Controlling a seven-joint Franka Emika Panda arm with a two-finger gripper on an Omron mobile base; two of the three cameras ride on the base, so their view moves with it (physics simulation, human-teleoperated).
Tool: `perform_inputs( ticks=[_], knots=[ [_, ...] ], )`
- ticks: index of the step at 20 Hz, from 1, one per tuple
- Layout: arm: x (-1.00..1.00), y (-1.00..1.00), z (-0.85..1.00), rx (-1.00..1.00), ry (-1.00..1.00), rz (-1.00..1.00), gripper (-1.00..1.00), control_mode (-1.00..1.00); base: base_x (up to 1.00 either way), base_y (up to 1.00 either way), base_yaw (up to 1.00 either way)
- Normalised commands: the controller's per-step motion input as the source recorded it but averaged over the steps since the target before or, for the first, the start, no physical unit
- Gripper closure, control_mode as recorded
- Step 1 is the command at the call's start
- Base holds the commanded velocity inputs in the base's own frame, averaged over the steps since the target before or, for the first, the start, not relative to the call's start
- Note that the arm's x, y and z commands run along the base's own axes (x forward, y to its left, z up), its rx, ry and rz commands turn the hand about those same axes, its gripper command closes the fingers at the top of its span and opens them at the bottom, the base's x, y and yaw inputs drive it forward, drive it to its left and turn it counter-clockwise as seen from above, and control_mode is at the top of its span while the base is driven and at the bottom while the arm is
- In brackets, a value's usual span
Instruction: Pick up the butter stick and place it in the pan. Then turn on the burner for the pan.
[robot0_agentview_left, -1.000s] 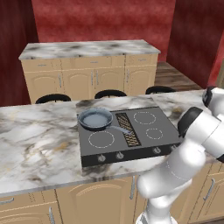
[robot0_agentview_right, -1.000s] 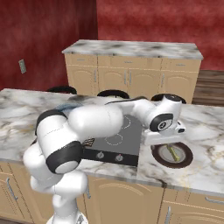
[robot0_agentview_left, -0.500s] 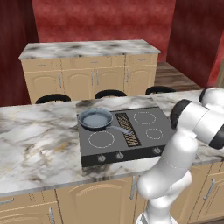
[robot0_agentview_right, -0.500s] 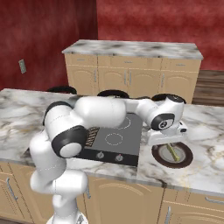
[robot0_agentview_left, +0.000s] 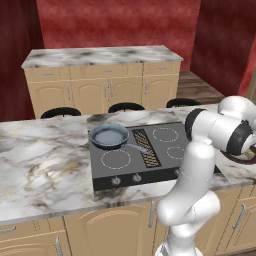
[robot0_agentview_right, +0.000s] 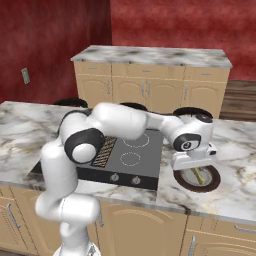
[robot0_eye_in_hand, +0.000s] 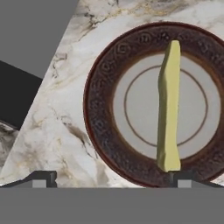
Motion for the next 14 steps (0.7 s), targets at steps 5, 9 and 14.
perform_inputs(
  ticks=[5, 9, 14],
  knots=[
    [0.15, -0.08, -0.14, 0.00, 0.00, 0.00, -1.00, -1.00, 0.00, 0.00, 0.00],
    [0.17, -0.05, -0.12, 0.00, 0.00, 0.00, -1.00, -1.00, 0.00, 0.00, 0.00],
    [0.17, 0.00, -0.16, 0.00, 0.00, 0.00, -1.00, -1.00, 0.00, 0.00, 0.00]
  ],
)
